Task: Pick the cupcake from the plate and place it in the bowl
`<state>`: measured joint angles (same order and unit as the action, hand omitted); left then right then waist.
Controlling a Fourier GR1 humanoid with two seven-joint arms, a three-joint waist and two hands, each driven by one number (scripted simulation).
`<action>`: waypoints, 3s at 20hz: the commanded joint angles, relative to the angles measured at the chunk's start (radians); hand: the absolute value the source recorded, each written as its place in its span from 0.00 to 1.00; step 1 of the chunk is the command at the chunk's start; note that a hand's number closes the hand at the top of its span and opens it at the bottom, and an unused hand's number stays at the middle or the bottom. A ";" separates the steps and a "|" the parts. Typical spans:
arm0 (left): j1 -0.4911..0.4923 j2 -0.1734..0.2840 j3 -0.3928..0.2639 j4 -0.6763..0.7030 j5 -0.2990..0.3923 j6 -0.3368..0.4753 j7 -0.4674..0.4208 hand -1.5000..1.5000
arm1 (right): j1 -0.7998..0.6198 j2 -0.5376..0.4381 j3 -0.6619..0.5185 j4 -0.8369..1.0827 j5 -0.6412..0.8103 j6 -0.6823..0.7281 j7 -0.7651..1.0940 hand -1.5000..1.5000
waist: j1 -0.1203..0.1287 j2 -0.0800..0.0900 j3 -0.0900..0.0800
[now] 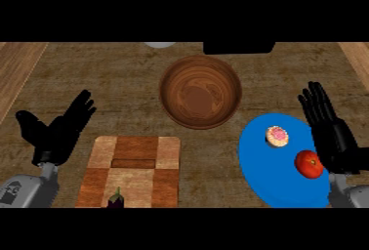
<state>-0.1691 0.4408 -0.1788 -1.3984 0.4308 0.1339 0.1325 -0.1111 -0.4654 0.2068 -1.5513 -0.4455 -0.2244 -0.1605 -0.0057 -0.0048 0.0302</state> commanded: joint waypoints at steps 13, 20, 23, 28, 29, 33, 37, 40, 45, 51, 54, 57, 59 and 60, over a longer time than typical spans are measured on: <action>-0.031 -0.119 -0.080 -0.091 -0.185 0.164 -0.097 0.50 | 0.140 0.085 0.147 -0.099 0.311 -0.276 -0.079 0.00 | -0.015 0.000 -0.029; 0.055 -0.193 -0.144 -0.133 -0.269 0.196 -0.130 0.50 | 0.173 -0.075 0.086 -0.337 0.463 -0.311 0.089 0.00 | -0.002 0.001 -0.031; 0.016 -0.143 -0.082 -0.115 -0.230 0.144 -0.112 0.50 | 0.113 -0.193 0.040 -0.407 0.517 -0.298 0.362 0.00 | -0.002 0.001 -0.033; 0.001 -0.136 -0.067 -0.135 -0.222 0.116 -0.078 0.50 | -0.022 -0.255 0.056 -0.496 0.560 -0.198 0.713 0.00 | 0.011 0.003 -0.033; -0.003 -0.152 -0.067 -0.098 -0.230 0.123 -0.093 0.50 | 0.006 -0.288 0.020 -0.523 0.496 -0.147 0.748 0.00 | 0.002 0.003 -0.032; 0.000 -0.186 -0.091 -0.100 -0.246 0.119 -0.106 0.50 | -0.106 -0.281 0.032 -0.380 0.447 -0.043 0.852 0.00 | 0.017 0.007 -0.032; 0.008 -0.195 -0.099 -0.140 -0.274 0.136 -0.075 0.50 | -0.158 -0.219 0.119 -0.315 0.500 -0.008 0.947 0.00 | 0.023 0.007 -0.031; -0.007 -0.185 -0.062 -0.112 -0.275 0.111 -0.101 0.50 | -0.109 -0.238 0.089 -0.334 0.454 0.078 0.964 0.00 | 0.007 0.005 -0.031; 0.036 -0.194 -0.038 -0.172 -0.298 0.093 -0.066 0.50 | 0.005 -0.155 0.059 -0.323 0.519 0.111 0.845 0.00 | 0.004 0.003 -0.030; 0.020 -0.231 -0.016 -0.210 -0.355 0.094 0.000 0.50 | 0.001 -0.089 -0.053 -0.336 0.494 0.221 0.844 0.00 | 0.005 0.004 -0.030; -0.016 -0.241 0.010 -0.135 -0.330 0.059 -0.035 0.50 | 0.020 -0.014 -0.047 -0.243 0.503 0.186 0.700 0.00 | 0.006 0.005 -0.030; -0.011 -0.239 0.050 -0.089 -0.330 0.021 -0.090 0.50 | 0.031 -0.009 -0.115 -0.249 0.469 0.239 0.680 0.00 | 0.004 0.005 -0.030; 0.043 -0.263 0.006 -0.201 -0.363 0.059 -0.019 0.50 | 0.146 0.009 -0.102 -0.360 0.496 0.228 0.655 0.00 | 0.002 0.003 -0.030; -0.013 -0.278 0.050 -0.047 -0.354 0.024 -0.117 0.50 | 0.067 0.012 -0.131 -0.327 0.461 0.273 0.722 0.00 | 0.002 0.005 -0.030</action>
<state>-0.1552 0.1845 -0.1654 -1.5416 0.0818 0.1901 0.0788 -0.0578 -0.4831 0.1167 -1.8729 0.0344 0.0031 0.5717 -0.0021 -0.0007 0.0001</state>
